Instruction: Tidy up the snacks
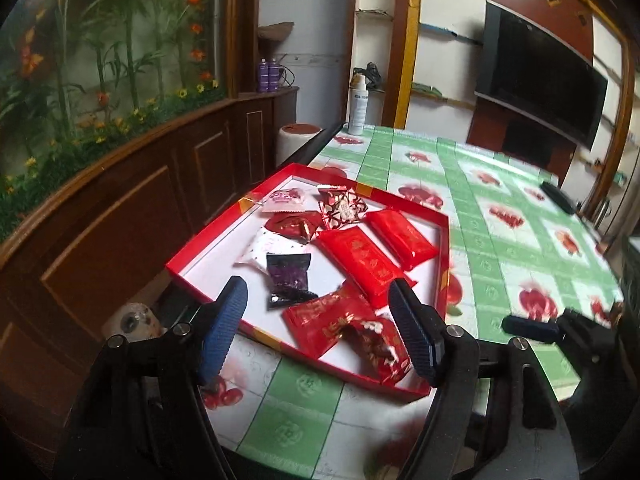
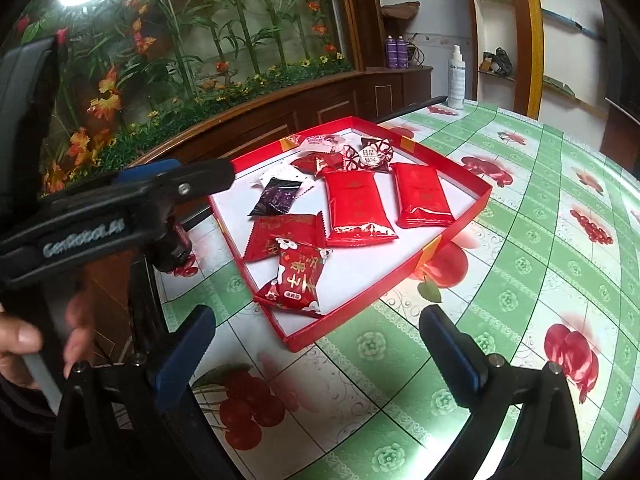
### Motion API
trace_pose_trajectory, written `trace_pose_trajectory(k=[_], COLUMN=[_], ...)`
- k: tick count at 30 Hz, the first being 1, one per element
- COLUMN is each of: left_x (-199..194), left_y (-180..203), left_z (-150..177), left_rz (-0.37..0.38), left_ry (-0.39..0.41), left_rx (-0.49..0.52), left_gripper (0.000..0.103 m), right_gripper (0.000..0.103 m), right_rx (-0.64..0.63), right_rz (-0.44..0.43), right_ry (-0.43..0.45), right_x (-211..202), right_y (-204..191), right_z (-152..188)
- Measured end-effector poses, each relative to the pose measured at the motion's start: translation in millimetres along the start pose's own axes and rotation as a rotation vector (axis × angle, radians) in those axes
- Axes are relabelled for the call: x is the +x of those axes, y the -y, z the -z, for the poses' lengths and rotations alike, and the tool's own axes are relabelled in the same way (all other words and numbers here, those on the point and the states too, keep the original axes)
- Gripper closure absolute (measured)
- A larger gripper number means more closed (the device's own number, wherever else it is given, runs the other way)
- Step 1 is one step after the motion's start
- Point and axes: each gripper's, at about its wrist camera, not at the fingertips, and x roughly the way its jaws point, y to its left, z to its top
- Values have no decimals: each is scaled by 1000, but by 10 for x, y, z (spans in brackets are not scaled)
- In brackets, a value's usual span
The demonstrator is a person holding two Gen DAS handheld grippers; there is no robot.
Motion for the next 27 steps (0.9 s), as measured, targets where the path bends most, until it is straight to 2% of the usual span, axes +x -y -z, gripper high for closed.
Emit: trace_pose_trajectory(k=[3,6,13,16,27], left_x=[-38,-17,36,38,0], left_y=[12,3,-85,-90,-82], left_z=[4,12,78,94,117], left_rz=[-16,-53,-67,-90,-105], left_ry=[17,1,-13,-8,1], left_rx=[12,20,7,13,23], left_gripper=[29,29,29,19,19], right_gripper=[0,0,0,0,0], right_rx=[11,33,46,56,65], right_rz=[3,14,36,22,25], right_ry=[4,29,75,88,91], right_x=[-15,-64,-165,-192,-199], right_y=[3,27,47,71,56], right_z=[-6,-15,-40,-46,-40])
